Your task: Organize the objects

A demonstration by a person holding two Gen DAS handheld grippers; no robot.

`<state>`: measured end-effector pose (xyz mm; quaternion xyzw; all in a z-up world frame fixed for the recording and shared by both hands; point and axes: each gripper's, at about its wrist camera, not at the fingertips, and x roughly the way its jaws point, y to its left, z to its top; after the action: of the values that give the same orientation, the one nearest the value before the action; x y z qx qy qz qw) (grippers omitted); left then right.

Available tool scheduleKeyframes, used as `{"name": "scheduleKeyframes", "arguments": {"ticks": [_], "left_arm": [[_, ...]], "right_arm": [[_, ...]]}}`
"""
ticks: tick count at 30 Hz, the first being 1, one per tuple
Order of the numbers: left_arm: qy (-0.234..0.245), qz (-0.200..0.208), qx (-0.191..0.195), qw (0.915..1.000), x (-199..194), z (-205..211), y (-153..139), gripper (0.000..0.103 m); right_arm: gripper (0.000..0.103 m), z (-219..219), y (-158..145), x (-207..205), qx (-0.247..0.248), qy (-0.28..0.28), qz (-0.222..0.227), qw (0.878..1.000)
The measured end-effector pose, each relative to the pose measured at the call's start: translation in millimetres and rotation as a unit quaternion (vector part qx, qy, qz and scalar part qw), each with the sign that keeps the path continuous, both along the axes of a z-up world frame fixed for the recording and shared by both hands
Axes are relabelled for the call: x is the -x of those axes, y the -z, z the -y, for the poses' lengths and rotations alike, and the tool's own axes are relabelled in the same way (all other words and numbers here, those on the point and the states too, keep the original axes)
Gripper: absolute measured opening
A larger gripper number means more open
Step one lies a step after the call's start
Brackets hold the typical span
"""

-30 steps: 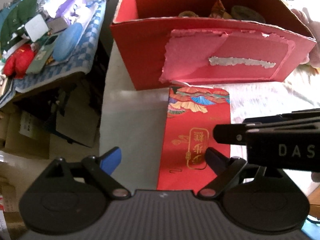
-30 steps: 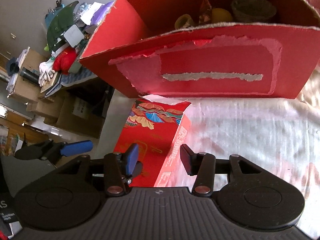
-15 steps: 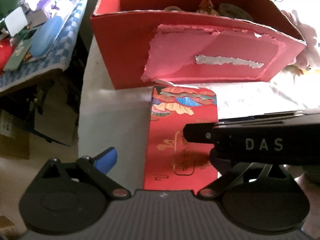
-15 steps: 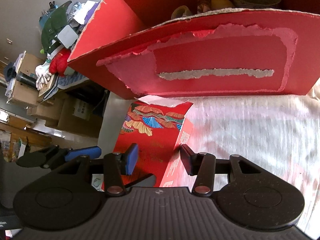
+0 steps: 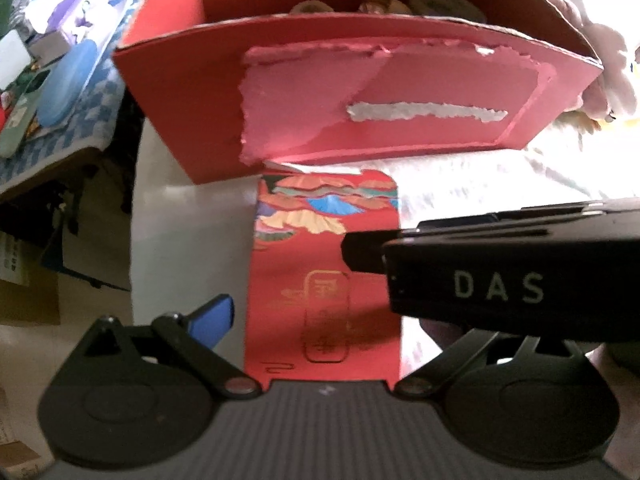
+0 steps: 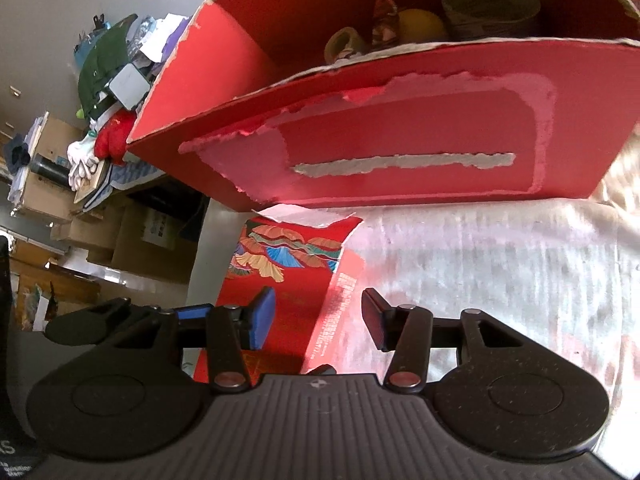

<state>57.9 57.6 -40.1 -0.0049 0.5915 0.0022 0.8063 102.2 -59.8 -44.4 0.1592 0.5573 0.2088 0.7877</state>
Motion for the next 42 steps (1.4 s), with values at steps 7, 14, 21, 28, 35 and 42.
{"name": "scheduleKeyframes", "arguments": {"ticks": [7, 14, 21, 28, 35, 42], "left_arm": [[0.001, -0.007, -0.003, 1.0, -4.6, 20.9, -0.6, 0.099], [0.006, -0.008, -0.008, 0.9999, -8.2, 42.7, -2.0, 0.098], [0.021, -0.015, -0.017, 0.9995, -12.2, 64.0, 3.2, 0.098], [0.045, -0.014, -0.053, 0.9975, -15.1, 76.4, 11.7, 0.099], [0.039, -0.025, -0.062, 0.997, -16.9, 76.3, 20.0, 0.098], [0.02, -0.032, -0.071, 0.9967, -14.7, 72.6, 24.2, 0.09]], "right_arm": [[0.051, 18.5, -2.6, 1.9, -0.01, 0.012, 0.002, 1.0], [0.051, 37.1, -1.4, 4.2, -0.012, 0.018, 0.0, 1.0], [0.051, 50.2, 4.4, 5.8, -0.006, 0.024, -0.003, 1.0], [0.052, 56.4, 14.8, 5.4, -0.026, 0.037, -0.012, 0.999], [0.048, 53.6, 16.3, 4.4, -0.043, 0.013, -0.01, 0.999], [0.048, 56.6, 21.8, 1.4, -0.062, 0.002, -0.017, 0.998]]}}
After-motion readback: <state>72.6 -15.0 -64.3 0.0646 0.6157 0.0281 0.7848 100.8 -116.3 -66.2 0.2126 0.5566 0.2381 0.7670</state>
